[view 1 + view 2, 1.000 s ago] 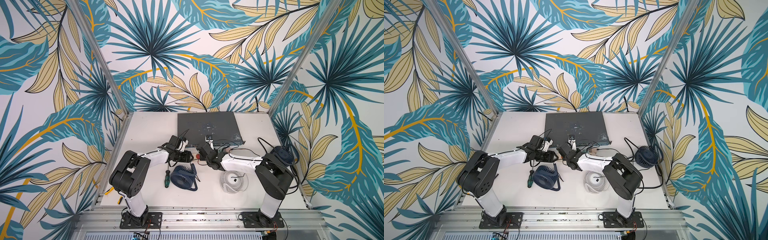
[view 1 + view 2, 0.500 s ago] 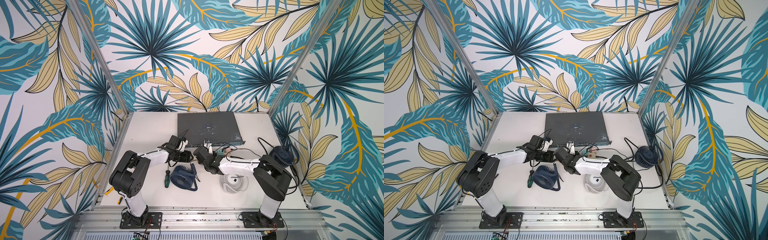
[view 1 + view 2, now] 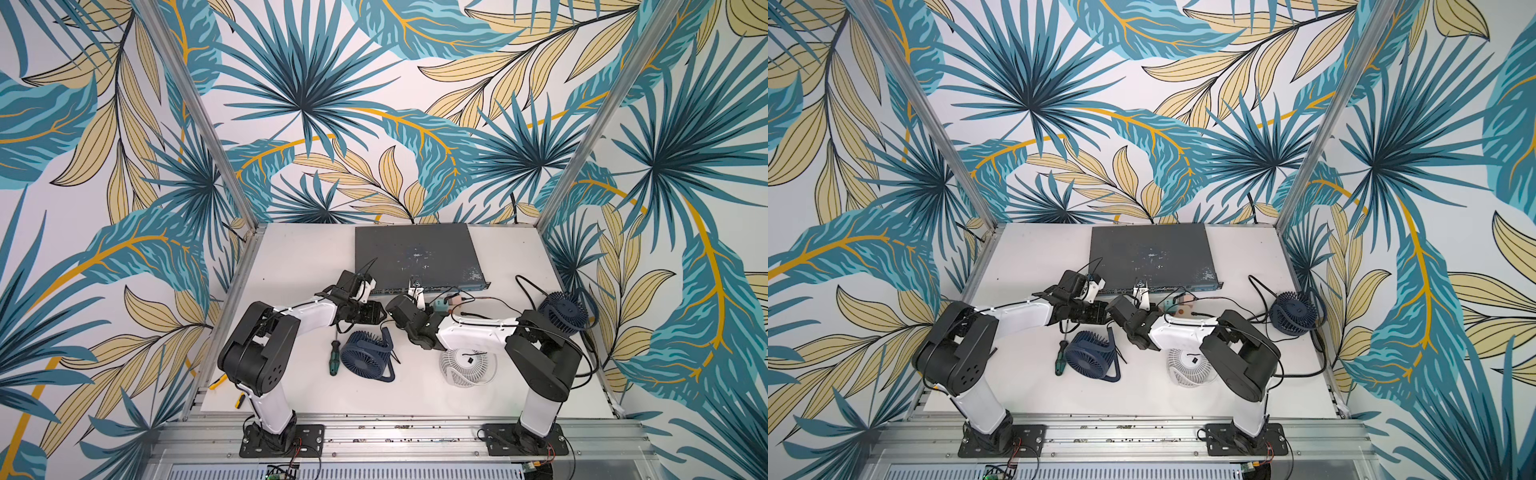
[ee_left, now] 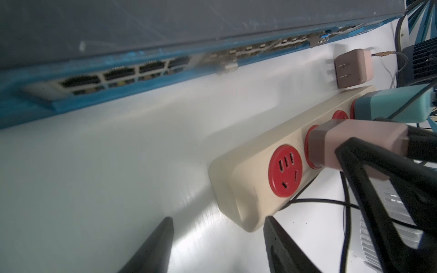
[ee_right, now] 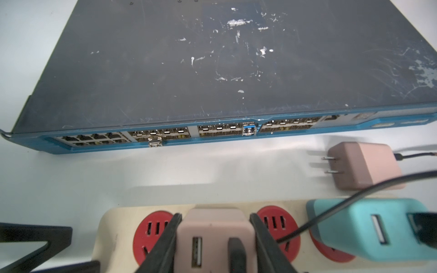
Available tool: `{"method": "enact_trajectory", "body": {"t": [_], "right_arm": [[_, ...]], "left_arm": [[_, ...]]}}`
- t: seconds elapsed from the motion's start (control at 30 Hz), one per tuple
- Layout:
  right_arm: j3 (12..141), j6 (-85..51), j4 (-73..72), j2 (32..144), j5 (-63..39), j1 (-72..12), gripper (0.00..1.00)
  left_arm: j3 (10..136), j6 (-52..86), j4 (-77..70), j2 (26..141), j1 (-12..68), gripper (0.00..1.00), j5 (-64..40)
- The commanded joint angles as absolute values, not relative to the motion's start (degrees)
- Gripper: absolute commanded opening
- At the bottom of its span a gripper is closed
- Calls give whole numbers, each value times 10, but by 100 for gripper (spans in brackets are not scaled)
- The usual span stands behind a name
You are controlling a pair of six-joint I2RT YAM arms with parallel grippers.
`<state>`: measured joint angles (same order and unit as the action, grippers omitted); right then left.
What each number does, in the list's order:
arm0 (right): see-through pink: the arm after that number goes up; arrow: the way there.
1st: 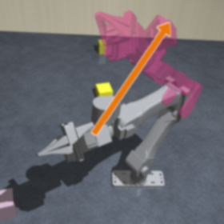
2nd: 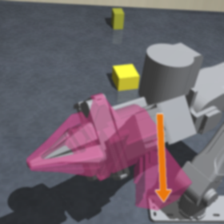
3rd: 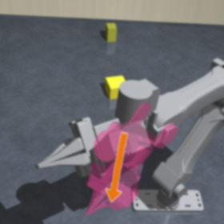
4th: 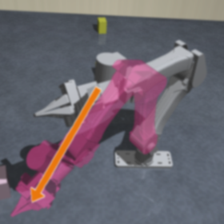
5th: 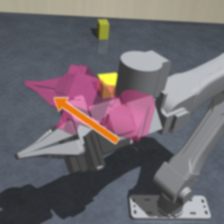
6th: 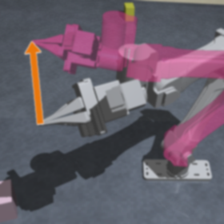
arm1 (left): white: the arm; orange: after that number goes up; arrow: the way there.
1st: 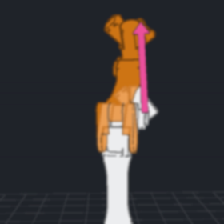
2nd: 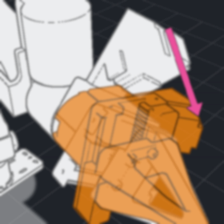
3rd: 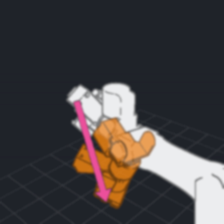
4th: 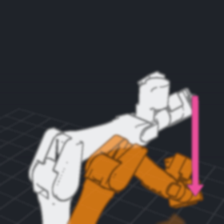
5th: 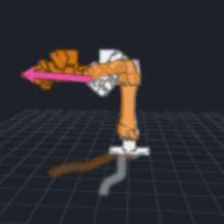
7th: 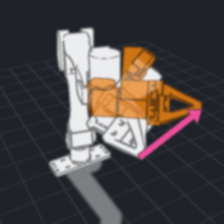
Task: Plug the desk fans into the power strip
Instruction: Insert the plug into the socket.
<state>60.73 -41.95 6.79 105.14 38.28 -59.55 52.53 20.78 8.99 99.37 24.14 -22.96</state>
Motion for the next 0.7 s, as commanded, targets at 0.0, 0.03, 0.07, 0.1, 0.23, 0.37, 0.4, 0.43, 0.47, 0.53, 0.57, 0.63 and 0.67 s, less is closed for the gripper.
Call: {"method": "enact_trajectory", "body": {"t": [0.0,0.03,0.07,0.1,0.23,0.37,0.4,0.43,0.47,0.53,0.57,0.63,0.67], "right_arm": [[593,-460,349,1099,187,-610,22],[615,-455,355,1085,205,-606,32],[636,-449,357,1070,220,-604,36],[654,-442,357,1056,234,-601,40],[716,-406,343,1004,278,-594,68],[742,-374,318,949,307,-594,93],[739,-371,312,933,316,-593,97],[734,-369,306,916,326,-593,99],[726,-368,303,898,335,-590,100],[706,-368,292,864,343,-575,100],[692,-370,287,848,341,-562,100],[656,-374,274,815,327,-522,100],[637,-374,266,800,314,-496,100]], "left_arm": [[526,191,96,960,237,65,-215],[525,187,99,953,237,66,-207],[524,185,102,946,237,68,-201],[523,181,104,938,237,69,-195],[523,173,110,912,237,74,-172],[530,170,112,887,237,79,-159],[531,168,112,877,237,81,-155],[530,165,112,868,237,83,-151],[529,162,111,860,237,84,-146],[523,156,105,839,237,85,-140],[518,153,101,827,237,85,-140],[509,146,93,805,237,85,-143],[506,143,90,794,237,85,-145]]}}
